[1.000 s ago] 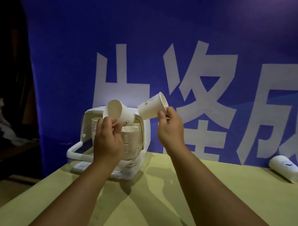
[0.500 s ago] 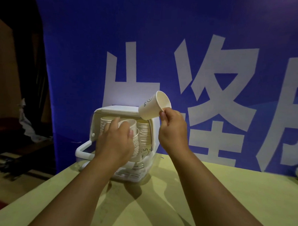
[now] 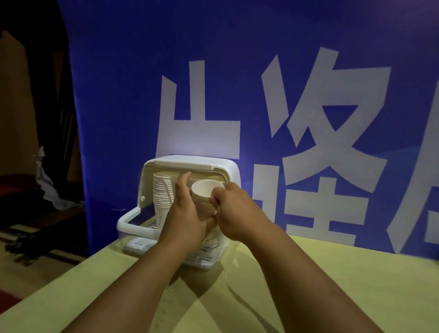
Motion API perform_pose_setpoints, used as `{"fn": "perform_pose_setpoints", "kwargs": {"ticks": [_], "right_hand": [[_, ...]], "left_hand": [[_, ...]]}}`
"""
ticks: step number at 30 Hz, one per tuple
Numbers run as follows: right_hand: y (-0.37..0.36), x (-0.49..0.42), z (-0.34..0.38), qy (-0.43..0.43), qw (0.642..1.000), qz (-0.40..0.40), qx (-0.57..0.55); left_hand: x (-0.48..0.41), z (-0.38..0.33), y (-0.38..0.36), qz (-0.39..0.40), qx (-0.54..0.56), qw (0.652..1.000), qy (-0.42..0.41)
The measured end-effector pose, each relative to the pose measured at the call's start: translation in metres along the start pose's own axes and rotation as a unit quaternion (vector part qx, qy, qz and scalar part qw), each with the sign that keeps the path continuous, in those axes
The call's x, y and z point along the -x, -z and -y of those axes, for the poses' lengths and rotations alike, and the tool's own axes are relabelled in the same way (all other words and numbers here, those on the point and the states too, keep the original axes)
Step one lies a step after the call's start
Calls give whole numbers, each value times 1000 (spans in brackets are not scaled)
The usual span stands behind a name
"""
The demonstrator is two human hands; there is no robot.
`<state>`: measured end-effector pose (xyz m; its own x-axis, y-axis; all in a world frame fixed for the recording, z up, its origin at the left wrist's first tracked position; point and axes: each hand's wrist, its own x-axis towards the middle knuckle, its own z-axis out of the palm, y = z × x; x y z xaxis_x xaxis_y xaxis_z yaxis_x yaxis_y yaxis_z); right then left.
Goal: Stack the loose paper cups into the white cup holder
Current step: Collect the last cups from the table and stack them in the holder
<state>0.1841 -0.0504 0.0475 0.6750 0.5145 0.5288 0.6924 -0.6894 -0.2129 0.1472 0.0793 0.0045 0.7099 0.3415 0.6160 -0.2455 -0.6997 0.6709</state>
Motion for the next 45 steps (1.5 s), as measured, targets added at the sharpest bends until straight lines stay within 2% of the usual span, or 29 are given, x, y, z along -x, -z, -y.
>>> {"fn": "perform_pose_setpoints", "kwargs": {"ticks": [5, 9, 13, 18, 21, 27, 30, 32, 34, 36, 41, 45], "right_hand": [[-8, 1, 1, -22, 985, 80, -154], [-17, 0, 8, -55, 971, 12, -234], [-27, 2, 19, -49, 948, 48, -312], [-32, -9, 35, -14, 965, 46, -257], [-37, -15, 40, -16, 966, 50, -252], [-47, -20, 34, -49, 963, 54, -260], [-43, -14, 29, -66, 962, 49, -260], [-35, -5, 24, -95, 961, 35, -259], [-24, 6, 14, -122, 972, -8, -203], [-11, 23, 0, -145, 979, -30, -139], [31, 83, -38, -212, 973, -29, -87], [70, 145, -75, -265, 963, -21, -39]], "left_hand": [[-5, 9, 1, 22, -25, 999, 10], [-11, 18, 15, 6, 19, 1000, 22], [-17, 27, 34, 4, 33, 998, 47], [-21, 44, 48, -60, 10, 997, 50], [-21, 47, 49, -65, 4, 996, 58], [-20, 43, 48, -45, -14, 997, 62], [-9, 36, 50, -78, -22, 995, 55], [1, 28, 48, -97, -72, 992, 23], [7, 15, 45, -66, -98, 993, -9], [14, -2, 38, 3, -94, 996, 4], [55, -54, 2, 117, -90, 989, 4], [94, -101, -40, 235, -76, 969, -16]]}}
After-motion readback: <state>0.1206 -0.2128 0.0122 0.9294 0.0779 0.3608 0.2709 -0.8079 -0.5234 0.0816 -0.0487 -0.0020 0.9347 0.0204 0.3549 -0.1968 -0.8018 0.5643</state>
